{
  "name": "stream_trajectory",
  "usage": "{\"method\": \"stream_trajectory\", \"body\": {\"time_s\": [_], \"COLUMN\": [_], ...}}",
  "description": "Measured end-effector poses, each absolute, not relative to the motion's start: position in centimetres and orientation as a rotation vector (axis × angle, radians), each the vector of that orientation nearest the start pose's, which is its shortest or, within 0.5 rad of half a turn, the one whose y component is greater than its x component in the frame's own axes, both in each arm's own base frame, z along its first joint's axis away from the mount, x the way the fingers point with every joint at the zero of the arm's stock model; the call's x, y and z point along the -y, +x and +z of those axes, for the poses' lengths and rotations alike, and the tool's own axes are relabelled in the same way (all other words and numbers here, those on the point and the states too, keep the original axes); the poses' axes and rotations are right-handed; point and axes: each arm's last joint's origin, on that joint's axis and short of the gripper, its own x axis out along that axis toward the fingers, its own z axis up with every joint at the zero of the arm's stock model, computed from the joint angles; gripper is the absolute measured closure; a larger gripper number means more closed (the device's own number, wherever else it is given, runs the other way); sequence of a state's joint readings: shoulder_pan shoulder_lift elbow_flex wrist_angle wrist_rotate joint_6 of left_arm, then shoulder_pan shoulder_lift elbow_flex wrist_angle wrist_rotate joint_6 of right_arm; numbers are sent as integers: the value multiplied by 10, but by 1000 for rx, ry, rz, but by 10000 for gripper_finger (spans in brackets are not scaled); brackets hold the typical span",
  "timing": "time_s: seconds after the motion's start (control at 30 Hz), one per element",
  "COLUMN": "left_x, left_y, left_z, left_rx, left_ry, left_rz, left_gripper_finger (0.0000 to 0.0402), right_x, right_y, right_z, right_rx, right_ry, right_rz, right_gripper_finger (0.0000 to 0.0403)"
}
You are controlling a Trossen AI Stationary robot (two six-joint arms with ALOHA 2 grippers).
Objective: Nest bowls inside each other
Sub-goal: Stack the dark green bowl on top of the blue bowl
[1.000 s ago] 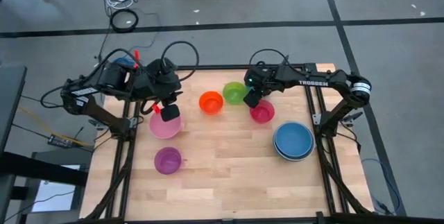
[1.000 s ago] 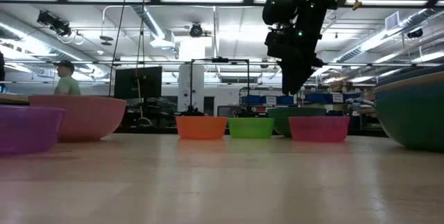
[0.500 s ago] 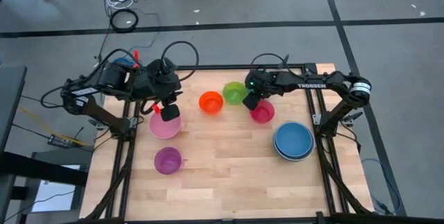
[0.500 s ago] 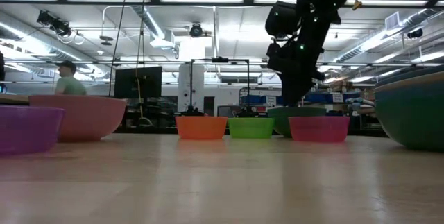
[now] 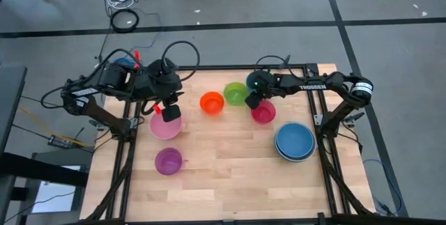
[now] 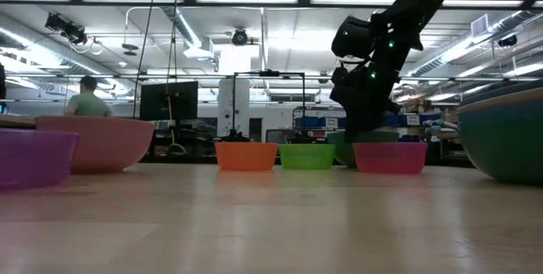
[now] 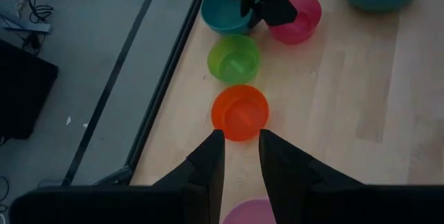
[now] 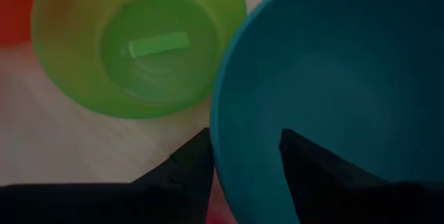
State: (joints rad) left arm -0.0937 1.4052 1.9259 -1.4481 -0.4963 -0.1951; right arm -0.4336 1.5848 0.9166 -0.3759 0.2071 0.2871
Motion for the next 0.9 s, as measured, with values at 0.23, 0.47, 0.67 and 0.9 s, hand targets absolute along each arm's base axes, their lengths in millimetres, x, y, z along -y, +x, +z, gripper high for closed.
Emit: {"method": "stream_trajectory", "body": {"time_s": [0.23,0.47,0.67,0.9], "left_x": [6,6,6,6], "left_y": [215,215,215,211], "left_z": [463,463,463,461], "left_rx": [-850,-850,-857,-891], "left_ry": [92,93,99,92], "left_rz": [458,459,466,479], "left_gripper_finger": [303,303,303,303], "right_x": [136,137,135,105], "right_y": [272,272,265,230], "right_z": [181,181,195,272], "right_rx": [-940,-949,-931,-849], "right_ry": [368,338,308,314], "right_rz": [-696,-696,-702,-690], "right_gripper_finger": [336,393,400,401]}}
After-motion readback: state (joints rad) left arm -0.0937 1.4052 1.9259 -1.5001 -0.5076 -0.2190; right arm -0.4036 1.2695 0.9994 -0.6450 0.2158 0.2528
